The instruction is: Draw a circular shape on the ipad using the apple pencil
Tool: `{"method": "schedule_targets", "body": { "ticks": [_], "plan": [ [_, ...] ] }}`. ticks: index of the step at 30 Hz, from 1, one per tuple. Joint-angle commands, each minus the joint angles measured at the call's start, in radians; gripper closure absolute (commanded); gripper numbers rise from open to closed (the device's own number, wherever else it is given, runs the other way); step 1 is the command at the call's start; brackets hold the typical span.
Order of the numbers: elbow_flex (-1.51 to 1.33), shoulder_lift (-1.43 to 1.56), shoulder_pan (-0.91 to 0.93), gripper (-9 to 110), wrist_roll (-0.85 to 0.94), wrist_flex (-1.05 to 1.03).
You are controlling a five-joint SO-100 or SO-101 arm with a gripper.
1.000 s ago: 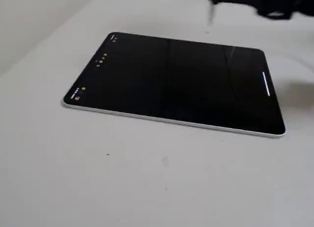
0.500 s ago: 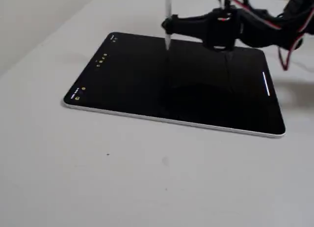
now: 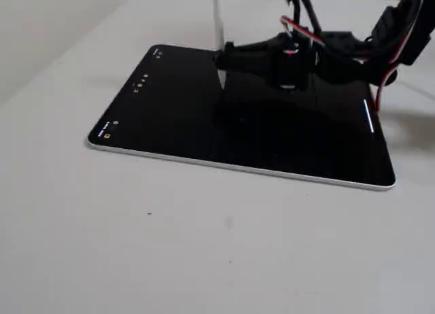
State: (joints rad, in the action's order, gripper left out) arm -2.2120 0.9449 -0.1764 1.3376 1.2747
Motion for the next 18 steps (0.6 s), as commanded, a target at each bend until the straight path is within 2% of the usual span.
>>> {"method": "schedule_targets", "body": {
  "ticks": [1, 18],
  "plan": [
    [0.061, 0.002, 0.006, 102, 0.014, 0.003],
    [0.009, -0.017, -0.072, 102, 0.021, 0.04]
  ]
}}
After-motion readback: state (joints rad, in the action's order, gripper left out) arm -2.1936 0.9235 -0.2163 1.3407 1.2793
